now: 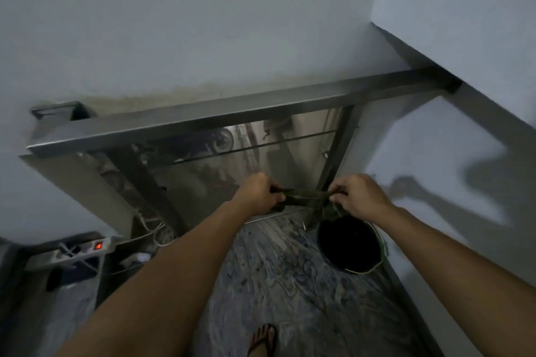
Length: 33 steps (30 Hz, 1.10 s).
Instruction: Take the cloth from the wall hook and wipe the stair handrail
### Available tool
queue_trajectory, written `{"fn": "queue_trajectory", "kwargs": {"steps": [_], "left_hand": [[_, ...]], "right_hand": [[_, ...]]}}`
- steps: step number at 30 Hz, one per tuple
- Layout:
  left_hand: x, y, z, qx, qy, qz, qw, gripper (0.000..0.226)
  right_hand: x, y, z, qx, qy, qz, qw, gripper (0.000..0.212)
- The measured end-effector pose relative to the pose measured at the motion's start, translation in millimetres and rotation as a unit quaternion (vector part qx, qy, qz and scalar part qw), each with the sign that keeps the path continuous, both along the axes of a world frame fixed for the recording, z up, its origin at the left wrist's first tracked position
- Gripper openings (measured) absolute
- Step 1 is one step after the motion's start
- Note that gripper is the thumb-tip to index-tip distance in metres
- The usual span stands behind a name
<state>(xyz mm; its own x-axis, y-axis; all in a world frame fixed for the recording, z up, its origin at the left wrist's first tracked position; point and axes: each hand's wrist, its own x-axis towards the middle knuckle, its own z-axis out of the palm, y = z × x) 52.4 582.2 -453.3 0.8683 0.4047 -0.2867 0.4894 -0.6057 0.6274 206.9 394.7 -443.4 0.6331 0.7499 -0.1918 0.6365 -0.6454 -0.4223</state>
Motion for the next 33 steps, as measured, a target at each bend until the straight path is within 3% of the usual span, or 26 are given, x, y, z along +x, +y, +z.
{"fn": "queue_trajectory", "kwargs": {"steps": [9, 12, 20, 27, 33], "left_hand": [[104, 4, -68, 0.031, 0.007, -0.096, 0.995, 0.014], [137, -9, -114, 0.084, -0.003, -0.125, 0.989, 0.016], [220, -53, -299, 0.154, -0.048, -0.169, 0.972, 0.022], [260, -89, -468, 0.102, -0.038, -0.152, 0.983, 0.017], [277, -107, -554, 0.072, -0.065, -0.146, 0.985, 0.02]], "right_hand": [[60, -17, -54, -0.029, 0.03, -0.113, 0.993, 0.006], [79, -34, -94, -0.031, 0.021, -0.136, 0.99, 0.008], [133, -78, -294, 0.007, 0.009, -0.218, 0.976, 0.008], [161, -103, -478, 0.1, 0.016, -0.3, 0.948, 0.01], [176, -115, -563, 0.186, 0.011, -0.347, 0.919, 0.014]]}}
